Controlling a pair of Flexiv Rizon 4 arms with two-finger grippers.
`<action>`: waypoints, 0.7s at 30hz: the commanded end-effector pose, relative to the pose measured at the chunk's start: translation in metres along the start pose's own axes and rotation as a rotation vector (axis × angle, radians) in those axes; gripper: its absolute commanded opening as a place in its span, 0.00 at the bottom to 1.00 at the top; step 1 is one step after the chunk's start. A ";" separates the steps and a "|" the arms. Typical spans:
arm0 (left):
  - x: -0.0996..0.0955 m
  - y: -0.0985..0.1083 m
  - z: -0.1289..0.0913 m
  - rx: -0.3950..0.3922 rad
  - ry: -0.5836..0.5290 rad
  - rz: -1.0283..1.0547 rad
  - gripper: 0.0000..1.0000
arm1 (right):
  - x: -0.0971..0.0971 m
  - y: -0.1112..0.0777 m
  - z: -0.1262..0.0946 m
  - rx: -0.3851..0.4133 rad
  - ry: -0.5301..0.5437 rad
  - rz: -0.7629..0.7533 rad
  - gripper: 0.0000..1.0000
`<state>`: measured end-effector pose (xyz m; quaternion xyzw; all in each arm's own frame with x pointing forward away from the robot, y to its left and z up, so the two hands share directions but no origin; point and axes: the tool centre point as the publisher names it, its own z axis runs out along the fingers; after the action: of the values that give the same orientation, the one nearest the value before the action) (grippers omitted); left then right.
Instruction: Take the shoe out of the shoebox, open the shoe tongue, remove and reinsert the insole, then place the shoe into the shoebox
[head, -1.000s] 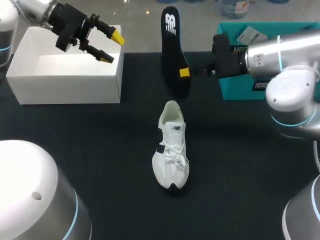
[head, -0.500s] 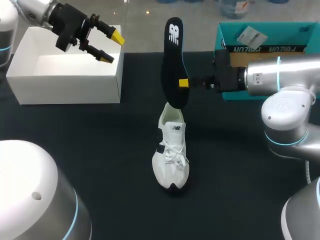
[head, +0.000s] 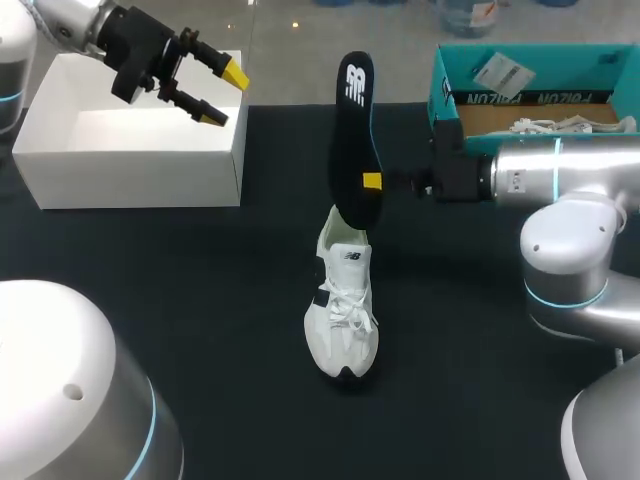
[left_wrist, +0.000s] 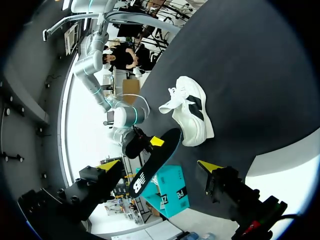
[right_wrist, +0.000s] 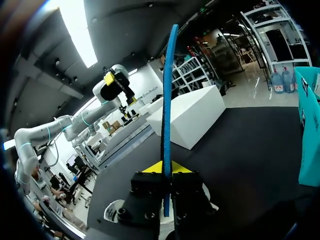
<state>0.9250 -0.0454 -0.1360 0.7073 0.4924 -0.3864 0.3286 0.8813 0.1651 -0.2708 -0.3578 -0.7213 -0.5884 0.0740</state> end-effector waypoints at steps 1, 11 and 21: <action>0.000 0.000 0.000 0.000 0.003 0.001 1.00 | -0.003 -0.011 0.001 -0.007 0.000 0.007 0.00; 0.000 0.000 0.000 0.000 0.003 0.001 1.00 | -0.001 -0.030 0.002 0.014 0.014 0.051 0.00; 0.000 0.000 0.000 0.000 0.003 0.001 1.00 | 0.006 -0.040 0.006 0.026 0.028 0.062 0.00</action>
<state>0.9250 -0.0454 -0.1360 0.7073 0.4924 -0.3864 0.3286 0.8554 0.1687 -0.3013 -0.3705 -0.7153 -0.5826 0.1080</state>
